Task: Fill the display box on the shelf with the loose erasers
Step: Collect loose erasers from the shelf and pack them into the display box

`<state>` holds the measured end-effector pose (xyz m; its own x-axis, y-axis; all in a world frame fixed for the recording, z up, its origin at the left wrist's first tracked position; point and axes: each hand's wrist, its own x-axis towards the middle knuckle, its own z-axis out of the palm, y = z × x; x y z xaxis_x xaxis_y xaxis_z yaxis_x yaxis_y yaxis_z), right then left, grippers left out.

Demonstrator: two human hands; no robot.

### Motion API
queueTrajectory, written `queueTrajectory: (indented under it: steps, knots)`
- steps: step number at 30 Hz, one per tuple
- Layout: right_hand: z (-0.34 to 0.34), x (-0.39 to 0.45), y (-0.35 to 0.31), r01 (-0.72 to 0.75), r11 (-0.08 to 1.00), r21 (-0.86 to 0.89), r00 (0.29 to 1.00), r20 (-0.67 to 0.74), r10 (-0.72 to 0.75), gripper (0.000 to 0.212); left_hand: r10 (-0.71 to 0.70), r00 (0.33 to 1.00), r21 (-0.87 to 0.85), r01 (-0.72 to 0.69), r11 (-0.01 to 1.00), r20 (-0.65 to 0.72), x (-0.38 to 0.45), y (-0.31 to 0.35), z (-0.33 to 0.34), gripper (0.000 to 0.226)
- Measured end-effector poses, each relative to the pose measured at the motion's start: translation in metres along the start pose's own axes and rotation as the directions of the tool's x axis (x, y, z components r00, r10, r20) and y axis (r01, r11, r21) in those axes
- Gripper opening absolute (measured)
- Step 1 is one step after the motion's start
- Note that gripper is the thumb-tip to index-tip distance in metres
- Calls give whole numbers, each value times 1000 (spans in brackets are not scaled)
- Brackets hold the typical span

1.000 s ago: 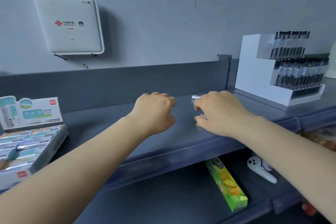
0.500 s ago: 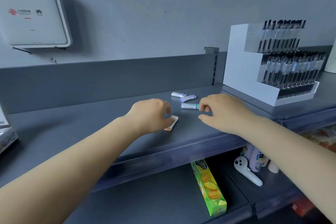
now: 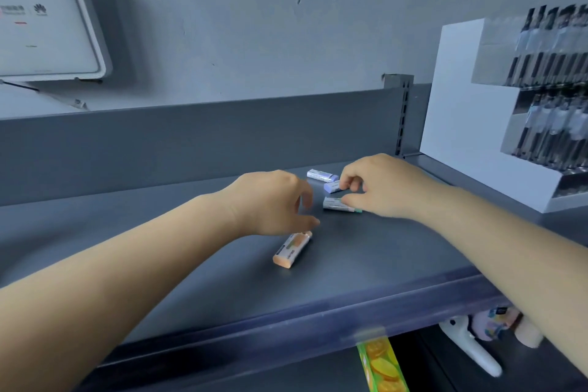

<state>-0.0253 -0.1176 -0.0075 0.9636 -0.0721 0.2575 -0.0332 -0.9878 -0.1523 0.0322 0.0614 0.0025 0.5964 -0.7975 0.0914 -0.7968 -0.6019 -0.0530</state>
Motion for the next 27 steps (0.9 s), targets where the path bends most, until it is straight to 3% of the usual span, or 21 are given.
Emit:
queueTrajectory:
  steps: [6,11,20,27]
  knots:
    - [10,15,9,84,995,-62,987,145,-74,36,-68,991,-12,70,997,111,0,5,7,28]
    - [18,20,13,121,990,-73,978,182,-106,49,-169,979,-73,178,981,112,0,12,8,20]
    - [13,16,13,179,982,61,952,242,-189,22,-313,950,-184,311,932,22,4,29,10,19]
    - [2,8,24,204,950,236,971,76,-227,13,-397,906,-315,337,887,-149,0,39,2,12]
